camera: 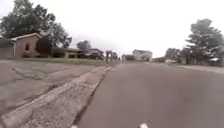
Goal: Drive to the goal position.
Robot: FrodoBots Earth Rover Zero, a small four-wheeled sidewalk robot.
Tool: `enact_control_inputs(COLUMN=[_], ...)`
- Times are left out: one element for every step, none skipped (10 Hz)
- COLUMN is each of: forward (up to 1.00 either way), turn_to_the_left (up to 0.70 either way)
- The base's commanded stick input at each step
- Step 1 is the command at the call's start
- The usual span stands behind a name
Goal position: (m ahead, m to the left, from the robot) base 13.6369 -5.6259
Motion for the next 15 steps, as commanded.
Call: enact_control_inputs(forward=[1.0, 1.0, 1.0, 1.0, 1.0, 1.0, 1.0, 1.0, 1.0, 1.0, 1.0, 1.0, 1.0, 1.0, 1.0], turn_to_the_left=[0.0, 0.0, 0.0, 0.0, 0.0, 0.0, 0.0, -0.01, -0.38, -0.4, -0.4, -0.4, -0.39, -0.08, 0.0])
